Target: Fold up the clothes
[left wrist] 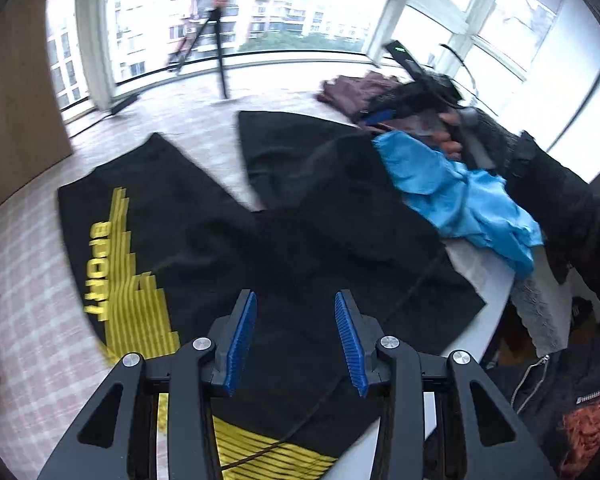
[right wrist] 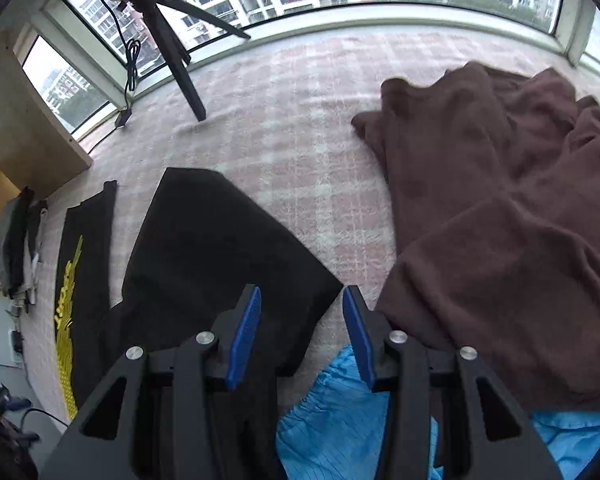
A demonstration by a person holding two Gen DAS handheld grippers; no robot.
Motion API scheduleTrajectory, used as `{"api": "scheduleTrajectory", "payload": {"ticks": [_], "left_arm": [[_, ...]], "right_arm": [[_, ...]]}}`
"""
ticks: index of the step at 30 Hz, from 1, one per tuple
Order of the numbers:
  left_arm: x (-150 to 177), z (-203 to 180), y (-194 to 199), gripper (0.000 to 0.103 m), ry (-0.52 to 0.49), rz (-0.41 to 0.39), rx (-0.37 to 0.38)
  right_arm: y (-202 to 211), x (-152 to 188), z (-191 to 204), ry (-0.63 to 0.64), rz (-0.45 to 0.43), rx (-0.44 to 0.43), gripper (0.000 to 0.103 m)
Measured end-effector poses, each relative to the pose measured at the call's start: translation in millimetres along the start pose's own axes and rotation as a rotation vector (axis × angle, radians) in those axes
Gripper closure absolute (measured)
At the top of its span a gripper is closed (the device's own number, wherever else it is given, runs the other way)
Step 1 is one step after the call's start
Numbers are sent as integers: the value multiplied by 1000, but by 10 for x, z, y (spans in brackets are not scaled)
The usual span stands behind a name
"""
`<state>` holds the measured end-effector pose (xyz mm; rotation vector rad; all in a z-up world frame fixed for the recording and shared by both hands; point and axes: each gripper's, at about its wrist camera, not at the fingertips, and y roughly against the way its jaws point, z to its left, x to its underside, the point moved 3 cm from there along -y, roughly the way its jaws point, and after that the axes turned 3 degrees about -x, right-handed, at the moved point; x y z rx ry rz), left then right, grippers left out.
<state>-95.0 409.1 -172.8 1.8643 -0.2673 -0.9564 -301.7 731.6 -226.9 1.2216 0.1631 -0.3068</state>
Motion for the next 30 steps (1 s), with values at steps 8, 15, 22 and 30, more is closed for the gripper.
{"api": "scheduleTrajectory", "payload": {"ticks": [8,15,22,30], "left_arm": [[-65,-1044,188,59,-156,53,170],[-45,-1063,-81,56,-82,76,168],[329,-1996,-1090,56,-382,216,172],[287,-2012,-1462,76,-376,225,89]], "right_arm": [[983,-88,-35,91,-95,35,61],[2103,-164,-495,93,-259,122,59],[976,51,-208,131,-55,-35,59],[147,35,-157,56,98,-71,59]]}}
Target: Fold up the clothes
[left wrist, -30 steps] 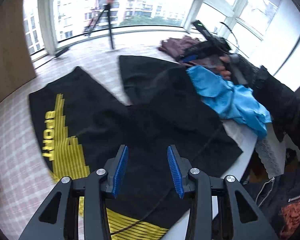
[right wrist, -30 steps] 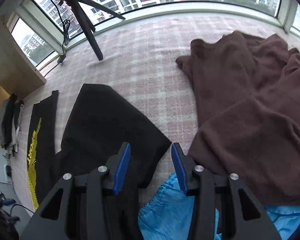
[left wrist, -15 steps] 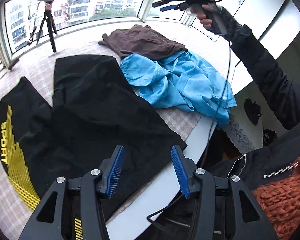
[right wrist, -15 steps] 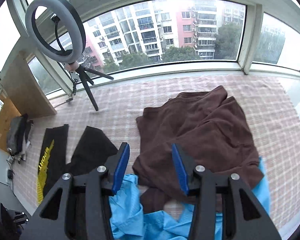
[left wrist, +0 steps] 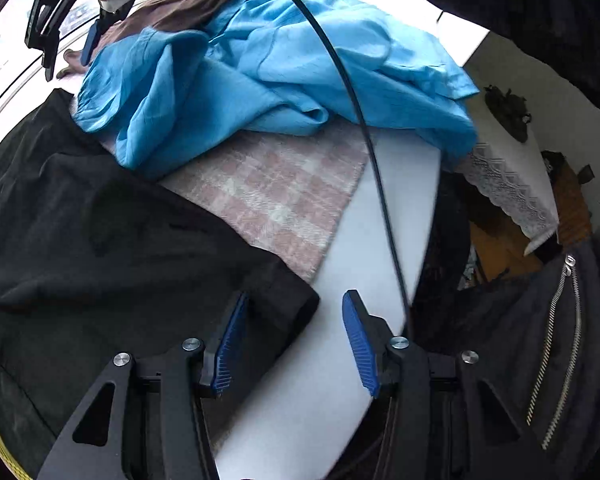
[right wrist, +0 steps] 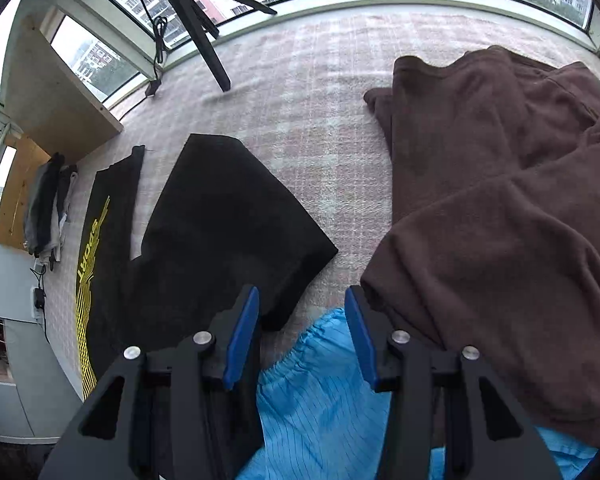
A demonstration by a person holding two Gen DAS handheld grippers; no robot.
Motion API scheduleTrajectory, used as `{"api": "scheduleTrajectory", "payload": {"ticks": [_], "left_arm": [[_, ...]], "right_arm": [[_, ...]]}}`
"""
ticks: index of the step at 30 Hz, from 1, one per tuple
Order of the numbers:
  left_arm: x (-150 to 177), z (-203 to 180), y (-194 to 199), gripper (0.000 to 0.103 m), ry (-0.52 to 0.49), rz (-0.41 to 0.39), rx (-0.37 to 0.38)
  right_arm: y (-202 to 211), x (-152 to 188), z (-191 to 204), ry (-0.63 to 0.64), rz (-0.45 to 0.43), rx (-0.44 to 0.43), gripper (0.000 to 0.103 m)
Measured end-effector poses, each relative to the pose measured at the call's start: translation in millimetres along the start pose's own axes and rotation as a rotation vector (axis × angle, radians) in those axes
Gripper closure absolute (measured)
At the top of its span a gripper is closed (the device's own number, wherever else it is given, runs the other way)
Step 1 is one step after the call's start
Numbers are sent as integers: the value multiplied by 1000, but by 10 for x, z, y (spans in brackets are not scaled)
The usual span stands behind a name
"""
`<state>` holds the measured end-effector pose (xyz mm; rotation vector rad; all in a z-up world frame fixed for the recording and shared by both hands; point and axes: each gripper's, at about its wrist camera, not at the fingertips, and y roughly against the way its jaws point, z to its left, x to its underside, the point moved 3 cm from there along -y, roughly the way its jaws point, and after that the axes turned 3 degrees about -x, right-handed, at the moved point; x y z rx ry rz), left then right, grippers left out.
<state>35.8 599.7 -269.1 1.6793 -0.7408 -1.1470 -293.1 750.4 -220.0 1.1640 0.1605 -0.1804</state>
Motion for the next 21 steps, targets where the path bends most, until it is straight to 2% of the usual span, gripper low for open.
{"api": "scheduleTrajectory", "payload": {"ticks": [2,3,7,9,10,11,12,14,16,19,21], "left_arm": [[25,93,15,86,44,-8,34],[37,139,61,96,69,-16,73],[99,340,420,97,174,-92,194],[139,447,640,97,225,-143,254],[174,482,745,97,244,-170,277],[189,496,805,97,256,-187,289],[193,502,846,97,266,-199,295],[207,532,922,97,281,-225,301],[283,638,984,97,319,-258,301],[515,863,1116,97,422,-325,331],[736,993,1238,97,479,-362,308]], "right_arm": [[-141,-33,-27,-31,31,-13,59],[-194,-44,-53,-62,47,-45,59],[-370,-79,-103,-187,81,-218,59],[-436,-104,-102,-229,64,-259,59],[-458,-120,-92,-244,47,-270,64],[-462,-138,-75,-254,22,-270,86],[-455,-155,-62,-266,-4,-262,99],[-325,-208,20,-273,-94,-220,99],[-63,-310,240,-221,-222,-141,100],[297,-460,907,-61,-361,-63,100],[366,-548,1484,97,-368,-35,100]]}}
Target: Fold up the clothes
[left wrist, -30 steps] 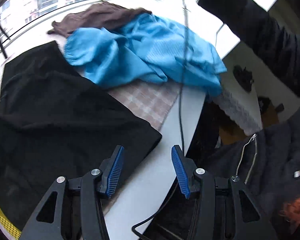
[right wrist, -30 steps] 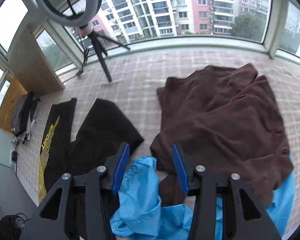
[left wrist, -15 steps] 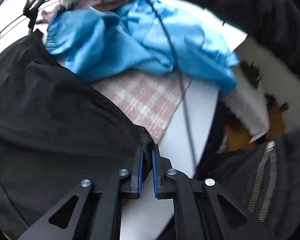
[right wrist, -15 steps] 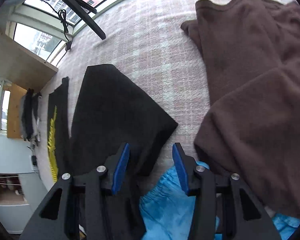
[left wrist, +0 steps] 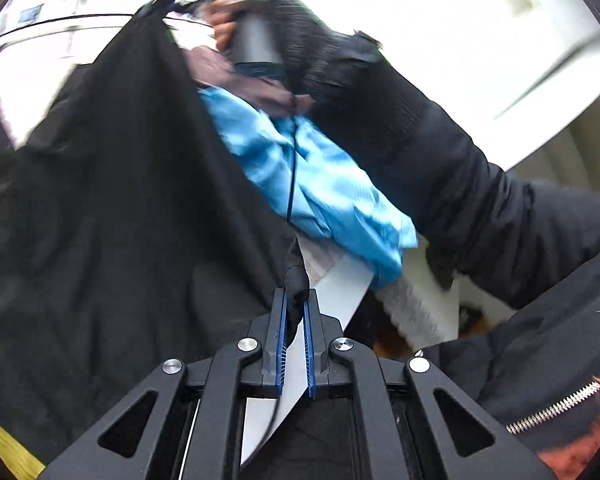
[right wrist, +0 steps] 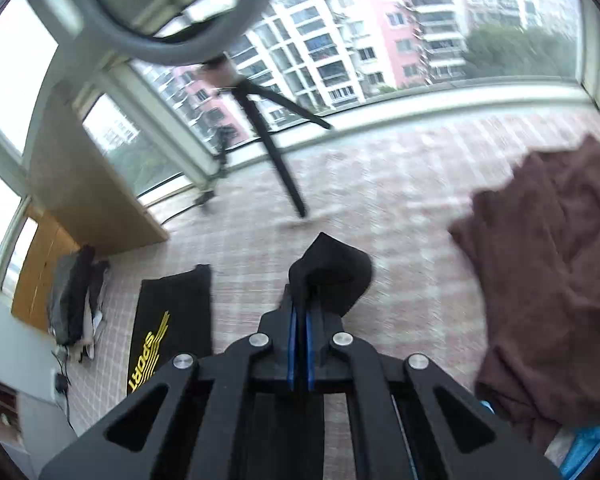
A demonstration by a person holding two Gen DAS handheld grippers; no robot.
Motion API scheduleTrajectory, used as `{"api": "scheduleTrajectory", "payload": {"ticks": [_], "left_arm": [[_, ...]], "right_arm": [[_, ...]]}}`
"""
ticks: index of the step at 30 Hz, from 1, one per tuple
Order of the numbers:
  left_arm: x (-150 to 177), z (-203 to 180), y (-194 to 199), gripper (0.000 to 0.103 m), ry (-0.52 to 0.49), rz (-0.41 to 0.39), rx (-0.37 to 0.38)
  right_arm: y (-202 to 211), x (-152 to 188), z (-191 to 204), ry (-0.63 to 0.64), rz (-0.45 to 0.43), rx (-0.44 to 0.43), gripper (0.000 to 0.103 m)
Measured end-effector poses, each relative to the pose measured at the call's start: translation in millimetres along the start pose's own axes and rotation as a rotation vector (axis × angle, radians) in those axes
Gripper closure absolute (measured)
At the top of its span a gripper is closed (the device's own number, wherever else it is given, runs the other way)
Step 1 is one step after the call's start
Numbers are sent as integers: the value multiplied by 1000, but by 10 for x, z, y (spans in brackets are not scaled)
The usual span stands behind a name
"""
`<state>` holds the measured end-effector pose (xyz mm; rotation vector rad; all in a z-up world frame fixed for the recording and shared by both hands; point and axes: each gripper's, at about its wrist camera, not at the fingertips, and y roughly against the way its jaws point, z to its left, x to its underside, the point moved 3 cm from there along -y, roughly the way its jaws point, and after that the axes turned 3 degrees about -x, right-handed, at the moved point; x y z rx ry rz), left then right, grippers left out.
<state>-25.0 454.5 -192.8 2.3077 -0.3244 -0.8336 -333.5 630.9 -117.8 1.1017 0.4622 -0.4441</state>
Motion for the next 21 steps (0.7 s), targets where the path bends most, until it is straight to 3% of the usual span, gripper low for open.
{"api": "scheduleTrajectory", "payload": {"ticks": [4,7,11,12,14,15,18,21], "left_arm": [[265,354,477,97,104,-90,-56],[538,683,769,97,205,-138,-116],[907,1171,989,96,360,-131,-208],[985,1271,1022,95,388,-123,-226],[1107,1411,1086,95,418,-110,-245],[1128,1444,1110,95,424,-110,-242],[1126,1464,1165,95,419,-118,-213],[1071,1393,1146,94,349,-82,-228]], "right_arm": [[-400,-76,1173,243,65,-51,100],[-949,59,1948,337,201,-149,96],[-1489,239,2505,376,407,-209,90],[-1536,246,2562,375,427,-220,87],[-1421,168,2447,353,381,-212,64],[-1369,128,2345,354,343,-175,61],[-1382,156,2062,413,319,-52,60],[-1585,244,1828,423,349,2,60]]}}
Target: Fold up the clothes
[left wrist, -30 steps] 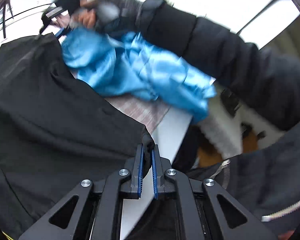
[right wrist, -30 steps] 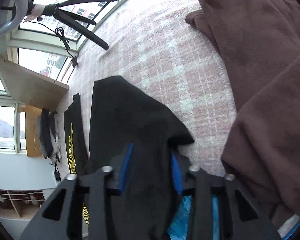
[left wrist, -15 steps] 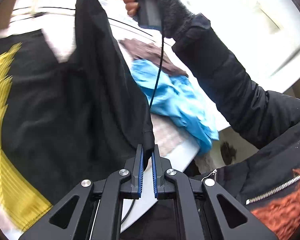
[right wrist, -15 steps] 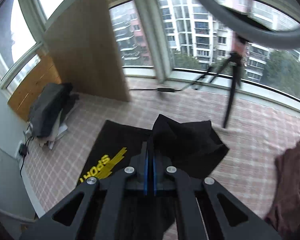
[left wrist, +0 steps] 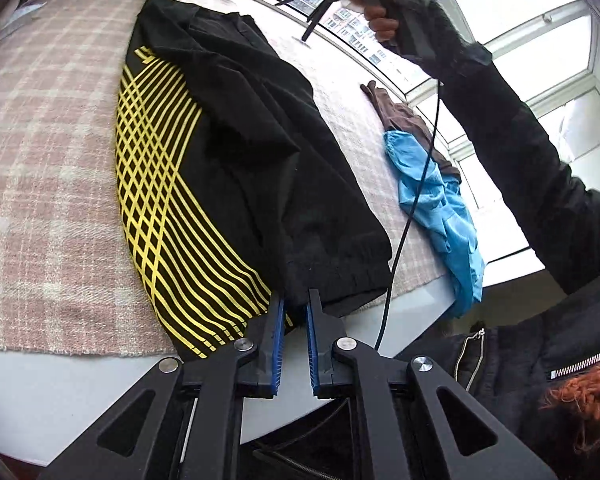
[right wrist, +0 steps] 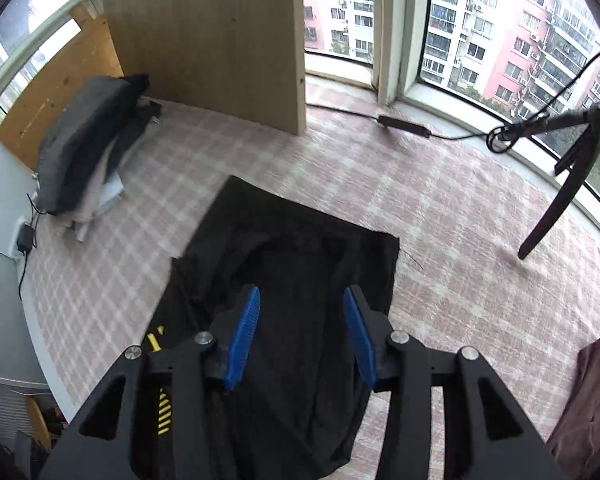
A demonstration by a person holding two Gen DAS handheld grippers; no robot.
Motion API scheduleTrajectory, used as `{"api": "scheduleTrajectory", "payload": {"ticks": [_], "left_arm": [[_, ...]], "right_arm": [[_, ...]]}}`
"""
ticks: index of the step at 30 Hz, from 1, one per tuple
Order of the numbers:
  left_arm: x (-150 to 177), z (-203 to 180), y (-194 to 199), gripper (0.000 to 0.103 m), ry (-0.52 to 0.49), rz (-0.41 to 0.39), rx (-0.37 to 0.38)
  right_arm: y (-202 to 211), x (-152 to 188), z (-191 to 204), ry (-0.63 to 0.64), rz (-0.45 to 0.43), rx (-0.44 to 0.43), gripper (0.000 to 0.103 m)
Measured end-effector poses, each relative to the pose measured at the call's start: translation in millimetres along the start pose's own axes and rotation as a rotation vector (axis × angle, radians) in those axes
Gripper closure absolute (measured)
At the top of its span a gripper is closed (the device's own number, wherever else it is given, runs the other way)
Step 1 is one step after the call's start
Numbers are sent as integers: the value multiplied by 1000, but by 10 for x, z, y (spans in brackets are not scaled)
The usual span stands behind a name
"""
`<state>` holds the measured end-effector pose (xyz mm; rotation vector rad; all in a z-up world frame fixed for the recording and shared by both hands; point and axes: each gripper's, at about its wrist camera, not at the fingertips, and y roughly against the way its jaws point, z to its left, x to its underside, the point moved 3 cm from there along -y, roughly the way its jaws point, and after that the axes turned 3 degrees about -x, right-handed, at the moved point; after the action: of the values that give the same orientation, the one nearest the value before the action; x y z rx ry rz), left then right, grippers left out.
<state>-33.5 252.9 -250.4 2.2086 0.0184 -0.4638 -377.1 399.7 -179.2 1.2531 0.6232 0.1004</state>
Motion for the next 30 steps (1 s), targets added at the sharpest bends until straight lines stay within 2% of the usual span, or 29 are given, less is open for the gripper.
{"api": "scheduleTrajectory", "payload": {"ticks": [2,5,6,8,10,11,12,13,14,15,17,21,22,23,24,27,30], "left_arm": [[1,10,40,94,-17,17,3],[28,1,-11,94,-11,35,-9],[26,20,-10,94,-4,33,-23],[32,42,-1,95,20,31,-20],[32,77,35,94,28,22,-31],[32,96,52,95,32,16,-38],[30,114,57,95,41,14,-41],[36,122,47,95,49,17,-44],[46,126,31,95,56,21,-47],[54,134,28,95,60,24,-50],[54,149,48,94,65,32,-61],[26,212,213,92,65,27,-100],[15,243,284,84,68,19,-109],[8,293,367,78,76,12,-116],[-4,351,449,68,80,9,-134],[-182,580,664,67,54,6,-242],[-714,813,744,67,-12,-21,-326]], "right_arm": [[-161,53,13,0,24,-45,60],[-494,93,142,-128,128,-272,60],[-616,85,197,-162,164,-317,60],[-833,24,341,-167,213,-324,60],[-955,-71,531,-126,222,-360,60],[-962,-159,582,-130,190,-390,62],[-900,-297,579,-164,111,-435,63],[-802,-434,537,-207,18,-445,63],[-663,-545,456,-249,-72,-410,62],[-542,-615,406,-255,-114,-391,62],[-354,-643,362,-171,-125,-354,62],[-224,-395,4,-49,-76,-144,62],[-222,-332,-106,-39,-61,-112,63],[-255,-279,-208,-51,-46,-107,65],[-295,-230,-287,-62,-32,-105,66],[-440,-123,-398,-69,-1,-98,66],[-596,-54,-298,-11,29,-53,66]]}}
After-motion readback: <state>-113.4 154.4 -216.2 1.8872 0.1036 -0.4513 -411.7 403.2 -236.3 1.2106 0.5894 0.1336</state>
